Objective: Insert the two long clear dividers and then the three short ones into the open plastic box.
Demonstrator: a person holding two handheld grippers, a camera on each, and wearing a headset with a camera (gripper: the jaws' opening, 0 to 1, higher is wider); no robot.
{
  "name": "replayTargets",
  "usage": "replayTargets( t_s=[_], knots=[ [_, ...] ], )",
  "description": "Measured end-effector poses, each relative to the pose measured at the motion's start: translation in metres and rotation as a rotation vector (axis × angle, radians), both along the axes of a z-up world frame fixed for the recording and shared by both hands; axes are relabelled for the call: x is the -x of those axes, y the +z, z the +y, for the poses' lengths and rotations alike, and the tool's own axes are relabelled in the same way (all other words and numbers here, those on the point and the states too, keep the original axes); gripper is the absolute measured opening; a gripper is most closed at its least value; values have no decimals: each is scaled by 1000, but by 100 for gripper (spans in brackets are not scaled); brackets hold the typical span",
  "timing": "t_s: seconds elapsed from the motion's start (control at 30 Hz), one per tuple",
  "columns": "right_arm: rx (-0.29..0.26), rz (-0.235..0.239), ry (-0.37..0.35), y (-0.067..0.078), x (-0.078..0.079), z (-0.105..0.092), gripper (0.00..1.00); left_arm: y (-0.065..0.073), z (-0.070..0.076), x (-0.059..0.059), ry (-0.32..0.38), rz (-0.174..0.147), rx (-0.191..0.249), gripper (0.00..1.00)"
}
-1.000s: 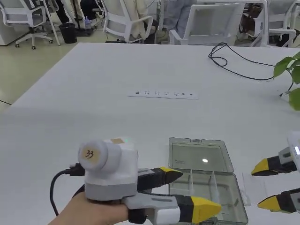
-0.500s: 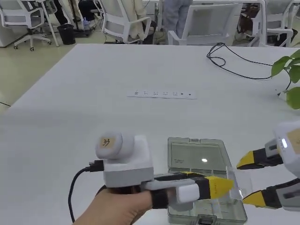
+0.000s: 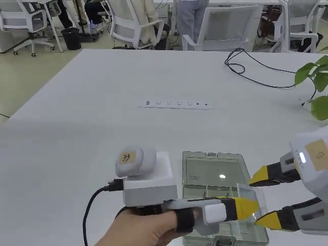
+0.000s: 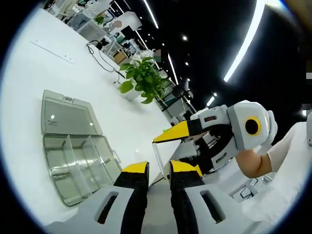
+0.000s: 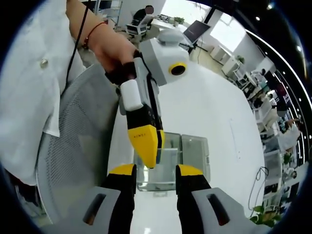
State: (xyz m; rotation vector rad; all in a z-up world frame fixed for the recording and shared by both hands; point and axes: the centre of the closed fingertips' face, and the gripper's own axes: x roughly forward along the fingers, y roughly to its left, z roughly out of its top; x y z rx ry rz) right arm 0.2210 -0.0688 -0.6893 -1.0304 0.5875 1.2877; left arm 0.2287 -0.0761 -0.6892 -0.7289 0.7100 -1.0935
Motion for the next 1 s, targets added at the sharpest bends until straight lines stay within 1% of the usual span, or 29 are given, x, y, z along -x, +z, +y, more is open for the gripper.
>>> replayTargets(
  t_s=[0.37,0.6,0.7,0.8,0.9,0.93,1.0],
  knots=[
    [18,-8,12,0,0,0,33,1,-3,3,-16,21,14,0],
    [32,-11,23,-2,1,0,33,-2,-4,4,-16,41,10,0],
    [29,-11,27,-2,2,0,33,-2,-4,5,-10,54,16,0],
    [26,-16,30,-1,1,0,33,-1,-3,4,-3,60,22,0],
    [24,-20,28,0,0,1,35,-1,-2,3,3,61,24,0],
    [24,-21,25,0,-1,0,34,-1,-2,3,3,48,17,0],
    [16,-19,23,2,-1,1,34,-1,-2,3,-1,41,15,0]
  ],
)
